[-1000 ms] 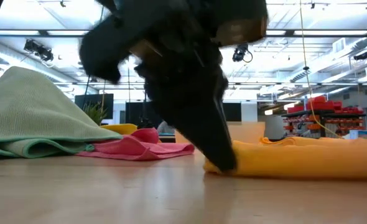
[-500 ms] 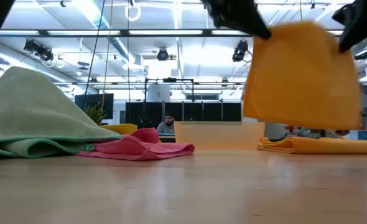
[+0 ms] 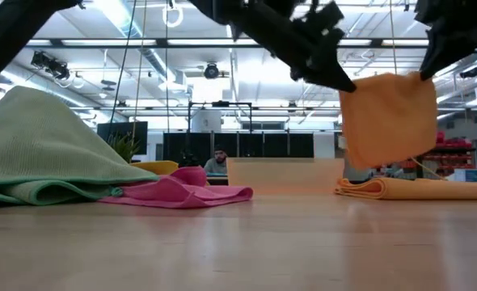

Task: Fold microfiber towels
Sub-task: Stack the orange microfiber cloth on top of the orange microfiber cloth

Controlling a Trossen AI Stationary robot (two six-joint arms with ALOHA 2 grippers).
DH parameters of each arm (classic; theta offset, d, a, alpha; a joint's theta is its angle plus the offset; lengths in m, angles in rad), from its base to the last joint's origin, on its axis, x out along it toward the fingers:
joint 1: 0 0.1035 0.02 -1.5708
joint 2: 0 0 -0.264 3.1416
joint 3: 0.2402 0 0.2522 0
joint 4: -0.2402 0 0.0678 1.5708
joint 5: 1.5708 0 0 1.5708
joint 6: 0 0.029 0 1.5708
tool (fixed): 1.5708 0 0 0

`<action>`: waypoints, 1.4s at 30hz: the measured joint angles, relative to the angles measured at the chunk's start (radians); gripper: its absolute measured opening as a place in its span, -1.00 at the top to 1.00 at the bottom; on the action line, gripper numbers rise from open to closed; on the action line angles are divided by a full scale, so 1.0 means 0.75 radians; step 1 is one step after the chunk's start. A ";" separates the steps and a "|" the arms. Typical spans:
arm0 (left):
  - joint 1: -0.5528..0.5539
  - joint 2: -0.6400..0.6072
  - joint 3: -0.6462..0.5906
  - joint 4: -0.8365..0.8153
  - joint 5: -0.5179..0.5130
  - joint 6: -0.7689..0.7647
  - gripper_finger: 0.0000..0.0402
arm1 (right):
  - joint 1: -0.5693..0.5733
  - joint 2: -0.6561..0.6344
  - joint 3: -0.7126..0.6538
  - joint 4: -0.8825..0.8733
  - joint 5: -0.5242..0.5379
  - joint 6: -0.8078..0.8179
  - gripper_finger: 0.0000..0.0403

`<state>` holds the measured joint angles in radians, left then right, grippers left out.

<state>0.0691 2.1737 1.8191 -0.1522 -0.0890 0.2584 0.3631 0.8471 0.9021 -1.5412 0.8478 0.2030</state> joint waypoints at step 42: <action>-0.068 0.163 -0.014 0.003 -0.065 0.054 0.95 | -0.692 -0.196 -0.448 0.550 -0.479 -0.991 0.98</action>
<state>0.0183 2.2958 1.8084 -0.1498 -0.1379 0.2992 -0.1559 0.7002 0.5659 -1.1285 0.4883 -0.5401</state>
